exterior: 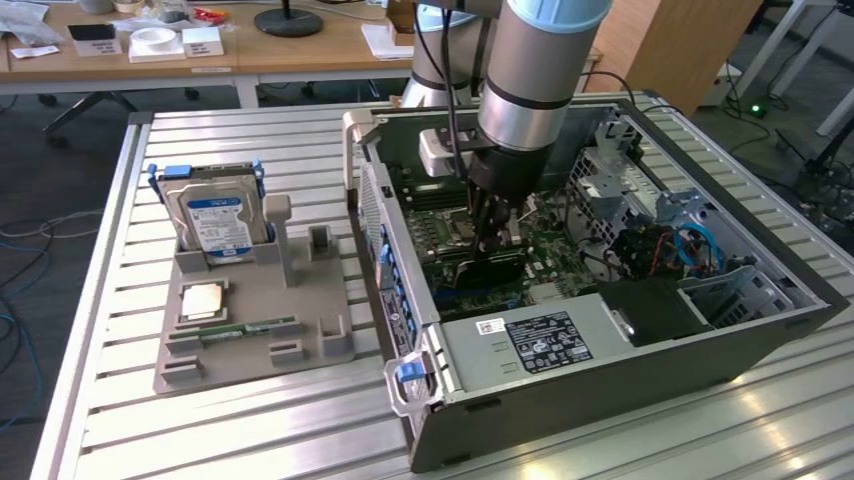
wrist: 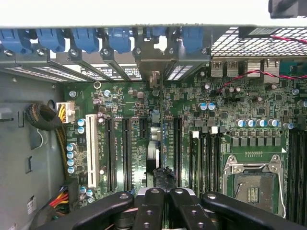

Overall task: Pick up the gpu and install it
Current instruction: 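Press down on the gpu until it lock into place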

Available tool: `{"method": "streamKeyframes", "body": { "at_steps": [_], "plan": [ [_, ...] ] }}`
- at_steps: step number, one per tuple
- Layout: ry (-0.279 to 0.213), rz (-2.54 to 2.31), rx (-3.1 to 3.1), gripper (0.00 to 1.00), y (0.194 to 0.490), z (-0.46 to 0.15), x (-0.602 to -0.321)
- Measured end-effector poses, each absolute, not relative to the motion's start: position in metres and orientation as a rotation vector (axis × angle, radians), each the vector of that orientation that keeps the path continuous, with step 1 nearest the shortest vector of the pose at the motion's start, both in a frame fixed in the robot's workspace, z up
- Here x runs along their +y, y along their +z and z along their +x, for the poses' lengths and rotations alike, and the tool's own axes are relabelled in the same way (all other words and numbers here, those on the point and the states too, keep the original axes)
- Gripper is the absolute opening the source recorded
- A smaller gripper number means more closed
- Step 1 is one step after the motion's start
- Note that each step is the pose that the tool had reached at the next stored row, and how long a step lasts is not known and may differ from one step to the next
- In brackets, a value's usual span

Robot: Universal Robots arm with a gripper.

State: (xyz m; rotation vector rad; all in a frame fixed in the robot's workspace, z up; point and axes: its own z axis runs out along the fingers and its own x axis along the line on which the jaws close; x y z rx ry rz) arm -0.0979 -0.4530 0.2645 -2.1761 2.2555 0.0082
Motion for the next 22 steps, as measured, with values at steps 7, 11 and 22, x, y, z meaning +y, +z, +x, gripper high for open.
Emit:
{"method": "streamKeyframes", "body": {
  "at_steps": [7, 11, 22],
  "plan": [
    [0.008, -2.176, 2.255, 0.11, 0.2639, -0.0981, -0.453],
    [0.008, -2.176, 2.255, 0.11, 0.2637, -0.0984, -0.453],
    [0.008, -2.176, 2.255, 0.11, 0.263, -0.0989, -0.453]
  ]
}}
